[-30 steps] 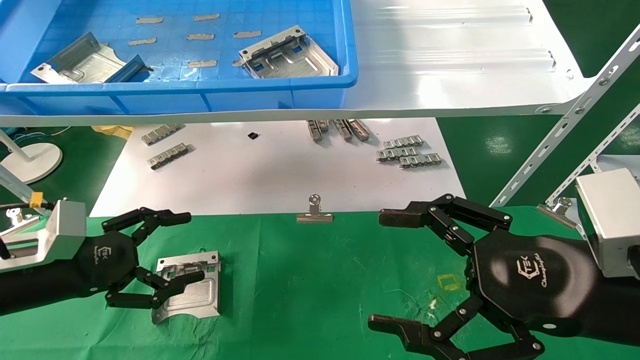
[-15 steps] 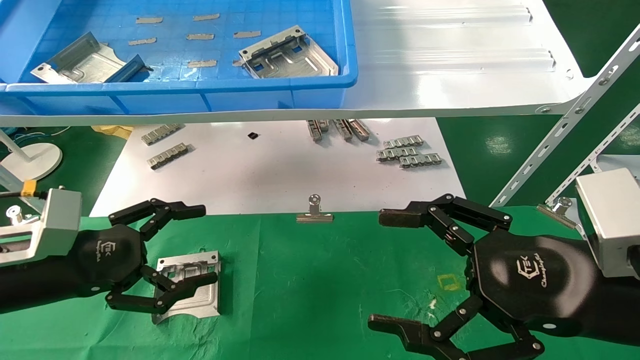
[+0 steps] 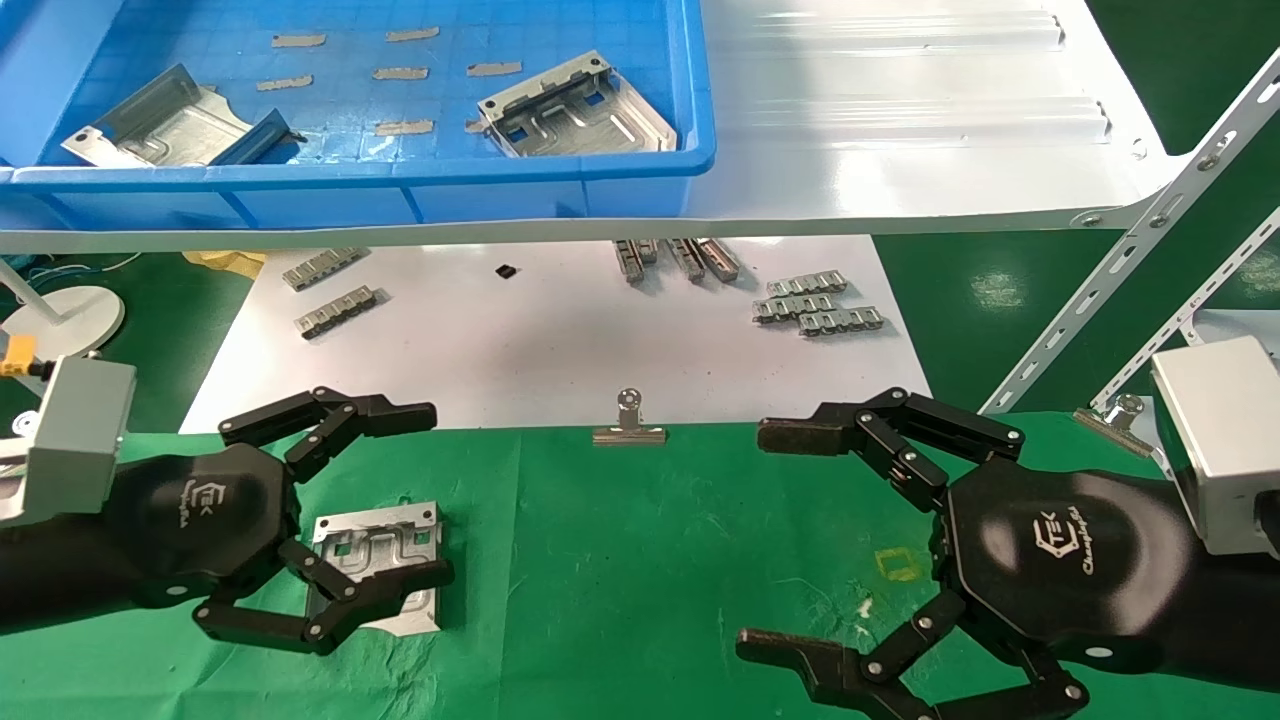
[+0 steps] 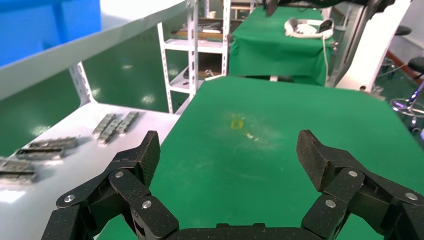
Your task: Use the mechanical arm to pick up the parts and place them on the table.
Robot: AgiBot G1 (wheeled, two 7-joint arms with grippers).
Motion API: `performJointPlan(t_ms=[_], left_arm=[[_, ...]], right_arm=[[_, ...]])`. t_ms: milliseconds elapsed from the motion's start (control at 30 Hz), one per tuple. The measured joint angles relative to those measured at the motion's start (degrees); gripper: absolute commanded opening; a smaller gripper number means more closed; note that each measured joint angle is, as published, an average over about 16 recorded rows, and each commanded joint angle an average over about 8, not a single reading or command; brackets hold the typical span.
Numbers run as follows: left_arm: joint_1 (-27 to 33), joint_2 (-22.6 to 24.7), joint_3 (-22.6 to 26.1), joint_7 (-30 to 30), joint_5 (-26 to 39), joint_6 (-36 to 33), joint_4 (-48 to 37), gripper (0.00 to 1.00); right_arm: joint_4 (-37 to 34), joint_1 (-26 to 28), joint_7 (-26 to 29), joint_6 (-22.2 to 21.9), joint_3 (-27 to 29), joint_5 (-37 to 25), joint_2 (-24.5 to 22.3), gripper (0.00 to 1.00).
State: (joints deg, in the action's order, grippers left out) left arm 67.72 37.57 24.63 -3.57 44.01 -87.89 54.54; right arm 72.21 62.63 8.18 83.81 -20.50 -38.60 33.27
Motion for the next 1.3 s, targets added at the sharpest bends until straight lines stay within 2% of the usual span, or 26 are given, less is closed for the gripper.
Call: performJointPlan(t_ms=[700,1300], left_arm=[[-5.7,-2.4,-8.0,13.1,-2.0,2.0,17.6,1.00],[-6.5,-2.7,-9.0,14.7,-2.4,2.3,19.9,1.00]], right_arm=[[0.0,0.0,0.0,0.0,0.0,0.0,0.0,1.00],[0.0,0.0,0.0,0.0,0.0,0.0,0.0,1.00]])
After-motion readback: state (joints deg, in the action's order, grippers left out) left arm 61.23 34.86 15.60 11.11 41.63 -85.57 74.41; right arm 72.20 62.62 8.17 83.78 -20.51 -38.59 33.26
